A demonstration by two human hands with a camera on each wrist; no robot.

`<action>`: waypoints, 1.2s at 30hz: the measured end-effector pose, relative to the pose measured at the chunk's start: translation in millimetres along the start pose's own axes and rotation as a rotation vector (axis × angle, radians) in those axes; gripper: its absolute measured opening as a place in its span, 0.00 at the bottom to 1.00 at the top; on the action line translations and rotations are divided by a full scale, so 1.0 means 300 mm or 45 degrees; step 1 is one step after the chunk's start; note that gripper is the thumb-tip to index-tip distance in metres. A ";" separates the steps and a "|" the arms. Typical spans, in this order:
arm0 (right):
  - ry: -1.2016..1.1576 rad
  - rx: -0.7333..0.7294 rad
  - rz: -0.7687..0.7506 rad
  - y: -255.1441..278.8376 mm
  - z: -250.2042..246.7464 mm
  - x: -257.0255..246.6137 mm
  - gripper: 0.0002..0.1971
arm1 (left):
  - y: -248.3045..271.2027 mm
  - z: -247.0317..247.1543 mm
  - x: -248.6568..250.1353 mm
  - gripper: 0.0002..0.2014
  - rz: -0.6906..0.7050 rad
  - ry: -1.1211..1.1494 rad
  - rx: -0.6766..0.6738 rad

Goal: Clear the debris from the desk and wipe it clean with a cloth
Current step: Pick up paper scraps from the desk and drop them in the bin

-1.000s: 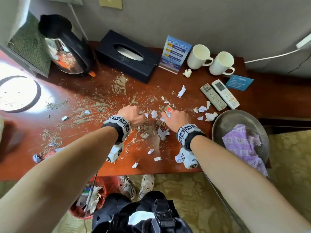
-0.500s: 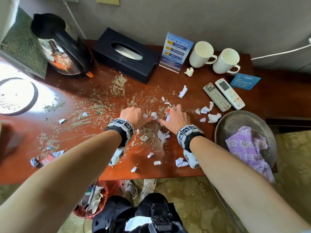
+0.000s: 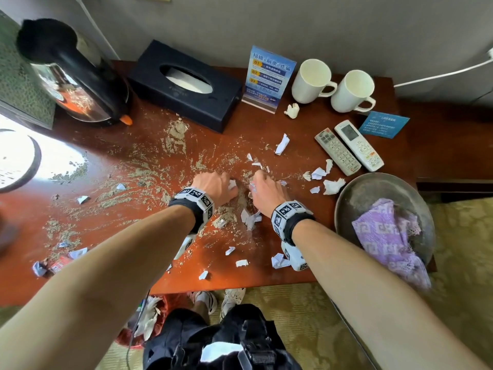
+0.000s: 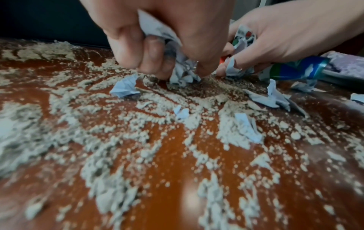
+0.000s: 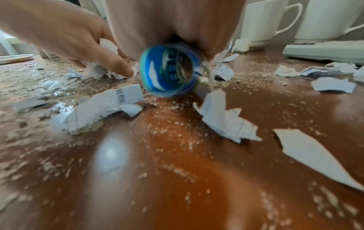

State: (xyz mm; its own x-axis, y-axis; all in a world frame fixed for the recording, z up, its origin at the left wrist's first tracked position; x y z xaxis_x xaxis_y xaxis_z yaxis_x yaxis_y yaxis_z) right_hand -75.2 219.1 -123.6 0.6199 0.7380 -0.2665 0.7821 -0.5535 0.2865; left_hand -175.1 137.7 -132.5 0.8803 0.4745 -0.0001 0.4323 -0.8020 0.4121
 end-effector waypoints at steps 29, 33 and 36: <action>-0.038 -0.047 -0.224 0.057 -0.130 -0.274 0.04 | 0.305 -0.096 -0.236 0.19 -0.373 0.317 0.275; -0.024 -0.031 -0.340 0.114 -0.139 -0.418 0.04 | 0.450 -0.099 -0.326 0.17 -0.468 0.341 0.341; 0.000 -0.009 -0.416 0.173 -0.121 -0.536 0.04 | 0.577 -0.076 -0.393 0.17 -0.550 0.384 0.377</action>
State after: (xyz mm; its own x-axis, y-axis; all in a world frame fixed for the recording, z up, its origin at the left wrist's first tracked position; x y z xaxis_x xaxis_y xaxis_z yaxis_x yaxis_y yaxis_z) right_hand -136.7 85.7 -32.4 0.3359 0.8762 -0.3455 0.9393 -0.2843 0.1923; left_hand -208.7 -48.9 -40.5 0.5373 0.8270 0.1655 0.8125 -0.5602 0.1613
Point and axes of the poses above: each hand's wrist, its own y-axis away from the middle knuckle, its own z-axis out of the palm, x = y × z, the point moved 8 cm from there along -y, towards the middle knuckle, and after that the axes turned 5 degrees about x, right-handed, at the moved point
